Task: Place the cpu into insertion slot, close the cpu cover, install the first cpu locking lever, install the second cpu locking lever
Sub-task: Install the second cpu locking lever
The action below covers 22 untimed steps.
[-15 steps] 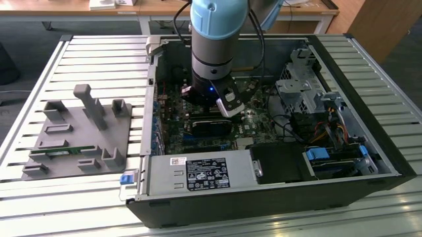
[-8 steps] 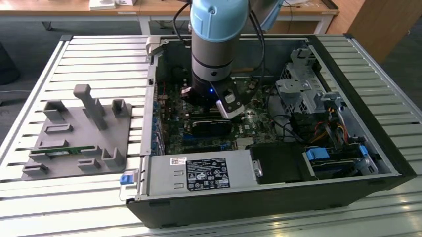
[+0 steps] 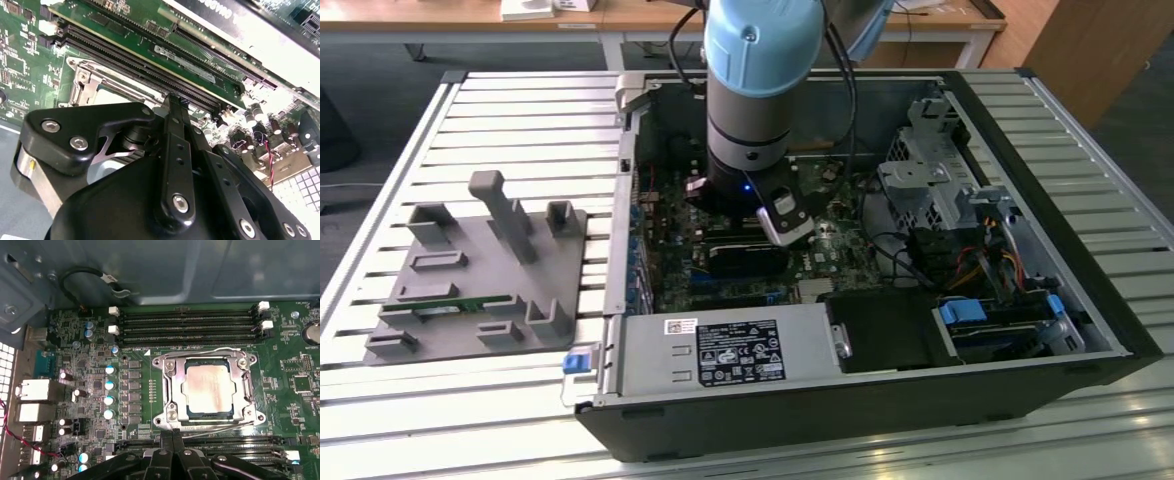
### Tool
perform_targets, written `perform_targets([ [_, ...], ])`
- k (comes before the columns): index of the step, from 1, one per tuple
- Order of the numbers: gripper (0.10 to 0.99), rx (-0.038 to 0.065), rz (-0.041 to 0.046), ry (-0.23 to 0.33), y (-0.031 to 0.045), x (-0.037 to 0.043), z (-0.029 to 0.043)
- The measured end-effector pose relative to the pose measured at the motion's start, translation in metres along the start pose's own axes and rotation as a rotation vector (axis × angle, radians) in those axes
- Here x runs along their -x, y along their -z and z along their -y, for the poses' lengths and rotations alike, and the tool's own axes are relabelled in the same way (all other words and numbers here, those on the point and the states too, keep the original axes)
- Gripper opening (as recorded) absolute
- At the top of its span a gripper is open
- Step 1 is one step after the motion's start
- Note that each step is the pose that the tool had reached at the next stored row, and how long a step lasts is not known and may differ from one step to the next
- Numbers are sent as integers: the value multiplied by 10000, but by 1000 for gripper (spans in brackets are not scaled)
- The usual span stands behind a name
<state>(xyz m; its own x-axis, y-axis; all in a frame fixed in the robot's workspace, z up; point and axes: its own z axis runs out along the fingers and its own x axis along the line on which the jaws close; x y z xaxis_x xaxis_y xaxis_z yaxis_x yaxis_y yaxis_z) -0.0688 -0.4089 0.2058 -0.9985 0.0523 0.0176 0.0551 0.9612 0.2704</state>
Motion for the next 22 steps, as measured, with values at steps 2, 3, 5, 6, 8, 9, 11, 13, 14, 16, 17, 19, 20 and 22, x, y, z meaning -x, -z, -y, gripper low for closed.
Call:
perform_targets([
  [2, 106, 50, -1, 3, -5, -7, 10],
  [3, 106, 63, -1, 3, -11, -8, 15],
  [5, 106, 87, -2, 3, -26, -10, 22],
  [6, 106, 108, -4, 2, -32, -11, 24],
  [8, 106, 156, -6, 2, -42, -13, 27],
  [9, 106, 178, -7, 3, -46, -15, 29],
  [11, 106, 223, -9, 3, -53, -20, 31],
  [13, 106, 263, -9, 4, -62, -26, 33],
  [14, 106, 274, -9, 3, -67, -30, 35],
  [16, 106, 286, -10, 4, -79, -37, 39],
  [17, 106, 291, -9, 3, -86, -40, 41],
  [19, 106, 304, -12, 5, -95, -42, 44],
  [20, 106, 319, -13, 4, -97, -42, 44],
  [22, 106, 360, -13, 3, -103, -42, 45],
])
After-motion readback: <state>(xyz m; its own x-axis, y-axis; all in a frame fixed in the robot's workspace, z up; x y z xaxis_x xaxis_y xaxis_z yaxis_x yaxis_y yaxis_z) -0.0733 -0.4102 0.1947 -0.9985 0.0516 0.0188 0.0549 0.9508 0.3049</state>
